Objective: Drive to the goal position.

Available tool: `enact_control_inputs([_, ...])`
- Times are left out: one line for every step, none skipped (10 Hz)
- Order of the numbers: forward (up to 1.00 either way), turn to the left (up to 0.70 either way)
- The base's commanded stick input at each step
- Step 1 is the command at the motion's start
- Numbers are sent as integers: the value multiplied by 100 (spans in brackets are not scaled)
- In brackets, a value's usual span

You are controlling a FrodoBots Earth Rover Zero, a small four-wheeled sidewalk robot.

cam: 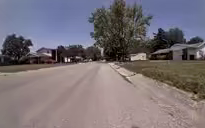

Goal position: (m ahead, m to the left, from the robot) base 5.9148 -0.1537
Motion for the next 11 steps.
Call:
enact_control_inputs([70, 0])
enact_control_inputs([70, 0])
enact_control_inputs([70, 0])
enact_control_inputs([70, 0])
enact_control_inputs([70, 0])
enact_control_inputs([70, 0])
enact_control_inputs([70, 0])
enact_control_inputs([70, 0])
enact_control_inputs([70, 0])
enact_control_inputs([70, 0])
enact_control_inputs([70, 0])
